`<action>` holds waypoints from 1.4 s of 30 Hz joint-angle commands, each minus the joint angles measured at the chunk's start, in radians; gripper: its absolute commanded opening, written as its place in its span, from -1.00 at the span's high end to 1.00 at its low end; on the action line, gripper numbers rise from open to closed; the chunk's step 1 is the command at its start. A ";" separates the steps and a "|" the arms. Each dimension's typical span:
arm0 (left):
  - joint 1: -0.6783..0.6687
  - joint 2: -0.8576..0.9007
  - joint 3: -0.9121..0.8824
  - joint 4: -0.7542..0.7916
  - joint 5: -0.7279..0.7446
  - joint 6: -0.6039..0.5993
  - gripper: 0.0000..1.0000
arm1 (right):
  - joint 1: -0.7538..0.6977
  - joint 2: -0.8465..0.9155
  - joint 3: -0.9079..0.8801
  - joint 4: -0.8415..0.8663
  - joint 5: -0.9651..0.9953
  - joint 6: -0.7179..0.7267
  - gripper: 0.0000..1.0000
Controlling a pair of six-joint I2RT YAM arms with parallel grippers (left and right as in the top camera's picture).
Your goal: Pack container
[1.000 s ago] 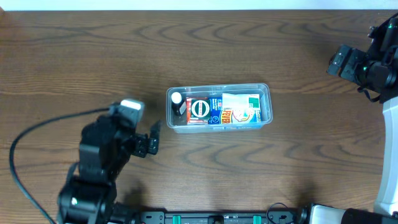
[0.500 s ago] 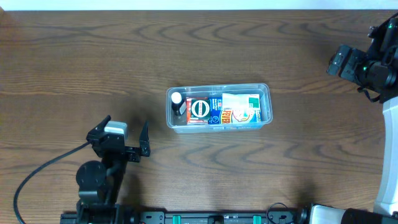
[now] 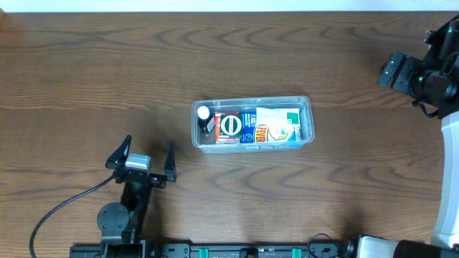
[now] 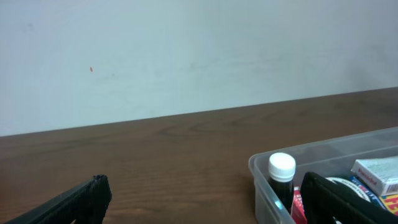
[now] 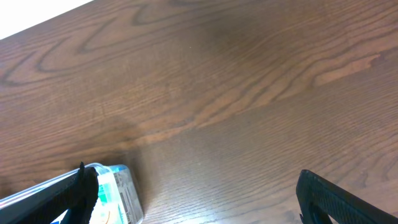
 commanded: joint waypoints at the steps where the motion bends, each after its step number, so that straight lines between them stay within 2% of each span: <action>1: 0.006 -0.043 -0.023 -0.012 0.011 0.048 -0.96 | -0.007 0.002 0.005 0.000 -0.007 0.011 -0.98; 8: 0.006 -0.051 -0.023 -0.043 0.000 0.113 -0.96 | -0.007 0.002 0.005 0.000 -0.007 0.010 -0.99; 13: 0.006 -0.051 -0.023 -0.192 -0.006 0.113 -0.96 | -0.007 0.002 0.005 0.000 -0.007 0.011 -0.98; 42: 0.006 -0.048 -0.023 -0.189 -0.014 0.113 -0.96 | -0.007 0.002 0.005 0.000 -0.007 0.010 -0.98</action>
